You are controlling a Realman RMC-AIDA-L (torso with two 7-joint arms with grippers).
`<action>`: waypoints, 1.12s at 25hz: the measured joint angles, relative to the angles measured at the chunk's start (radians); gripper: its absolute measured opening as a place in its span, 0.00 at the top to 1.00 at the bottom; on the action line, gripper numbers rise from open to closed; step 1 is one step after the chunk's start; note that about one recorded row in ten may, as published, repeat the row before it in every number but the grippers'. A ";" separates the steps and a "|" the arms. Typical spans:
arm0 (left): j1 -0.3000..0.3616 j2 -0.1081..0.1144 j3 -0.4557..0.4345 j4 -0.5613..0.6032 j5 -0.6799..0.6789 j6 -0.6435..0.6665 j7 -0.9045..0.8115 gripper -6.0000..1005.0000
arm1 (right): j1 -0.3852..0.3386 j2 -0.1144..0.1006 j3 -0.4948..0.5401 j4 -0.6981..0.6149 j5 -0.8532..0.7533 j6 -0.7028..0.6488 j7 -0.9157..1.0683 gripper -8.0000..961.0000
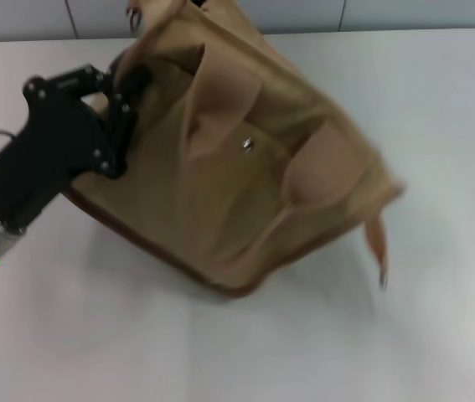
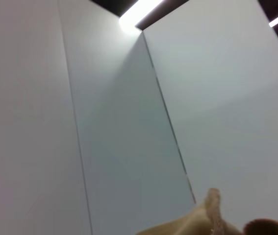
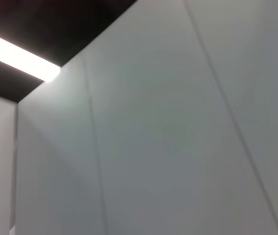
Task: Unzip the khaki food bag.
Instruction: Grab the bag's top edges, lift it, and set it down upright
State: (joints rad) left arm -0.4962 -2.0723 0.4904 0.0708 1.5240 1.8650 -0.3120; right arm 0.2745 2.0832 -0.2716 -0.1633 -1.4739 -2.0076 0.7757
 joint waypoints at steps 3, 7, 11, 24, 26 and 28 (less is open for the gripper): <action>-0.010 0.000 0.004 0.029 -0.001 0.010 -0.024 0.94 | 0.050 0.002 -0.005 0.076 0.031 0.023 -0.060 0.16; -0.017 -0.001 0.007 0.032 0.002 0.016 -0.024 0.94 | 0.180 0.004 -0.048 0.147 0.019 0.113 -0.122 0.16; -0.017 -0.002 0.007 0.032 0.002 0.018 -0.025 0.93 | 0.252 0.005 -0.122 0.202 0.004 0.139 -0.213 0.16; -0.013 -0.004 0.006 0.028 -0.002 0.025 -0.025 0.93 | 0.323 0.009 -0.176 0.353 -0.129 0.215 -0.652 0.22; -0.013 -0.004 0.007 0.027 -0.002 0.025 -0.024 0.93 | 0.322 0.009 -0.177 0.360 -0.160 0.214 -0.698 0.28; -0.015 -0.005 0.007 0.025 -0.003 0.025 -0.024 0.93 | 0.321 0.009 -0.176 0.363 -0.189 0.214 -0.724 0.34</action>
State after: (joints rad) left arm -0.5110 -2.0770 0.4970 0.0955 1.5211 1.8899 -0.3363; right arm 0.5958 2.0926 -0.4472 0.1994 -1.6631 -1.7932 0.0519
